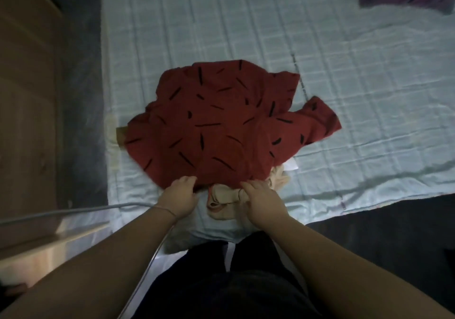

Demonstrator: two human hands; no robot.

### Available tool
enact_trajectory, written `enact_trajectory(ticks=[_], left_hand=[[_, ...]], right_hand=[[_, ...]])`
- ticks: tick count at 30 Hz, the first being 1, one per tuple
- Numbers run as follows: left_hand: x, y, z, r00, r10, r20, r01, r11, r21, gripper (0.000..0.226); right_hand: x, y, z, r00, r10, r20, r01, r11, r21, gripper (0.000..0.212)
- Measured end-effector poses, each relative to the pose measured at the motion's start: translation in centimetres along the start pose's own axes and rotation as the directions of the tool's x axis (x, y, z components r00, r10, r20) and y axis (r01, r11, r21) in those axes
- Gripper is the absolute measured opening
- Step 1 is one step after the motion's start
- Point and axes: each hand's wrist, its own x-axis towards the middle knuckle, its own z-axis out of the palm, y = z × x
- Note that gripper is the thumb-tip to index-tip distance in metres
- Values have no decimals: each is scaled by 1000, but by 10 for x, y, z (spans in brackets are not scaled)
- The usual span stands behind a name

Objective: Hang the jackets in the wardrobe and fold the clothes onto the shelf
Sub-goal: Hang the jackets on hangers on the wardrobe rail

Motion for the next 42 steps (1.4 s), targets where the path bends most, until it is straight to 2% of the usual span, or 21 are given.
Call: enact_trajectory(ticks=[4,7,9,12,15,18,20,24,27,33,38,42], left_hand=[[26,-14,25,997,-34,-66,28,996,-86,69],[43,-14,42,996,-12,-91,-1,989,-145,69],[52,-18,54,995,-1,-97,-14,988,-152,68],[66,-26,69,992,8,-128,-32,982,-187,68],[70,-27,70,981,-7,-193,-33,979,-202,63],[63,-29,64,977,30,-212,-72,979,-189,61],[55,-31,56,973,39,-228,-88,974,-209,63],[34,-34,25,930,85,-357,-152,974,-166,64],[14,-35,-5,902,131,-412,-204,969,-139,69],[-17,-32,-74,888,138,-439,-265,933,-243,68],[-36,-20,-131,853,164,-495,-323,911,-256,65],[-53,2,-191,812,303,-499,-435,884,-172,60]], right_hand=[[59,7,30,984,-127,127,133,990,-38,59],[96,14,43,959,-178,220,226,950,-217,61],[111,22,55,964,-173,201,236,904,-356,62],[119,30,68,980,-178,85,197,884,-423,61],[123,27,70,978,-205,-38,164,870,-465,40],[128,16,50,988,-155,-24,126,876,-466,29],[128,11,33,986,-168,12,154,869,-471,27],[110,7,-7,962,-269,39,263,883,-389,26],[85,7,-38,946,-319,-50,289,907,-306,22],[47,-13,-111,924,-326,-202,312,945,-98,21],[20,-49,-173,921,-230,-314,260,964,54,15],[8,-74,-228,902,-166,-398,240,960,143,17]])
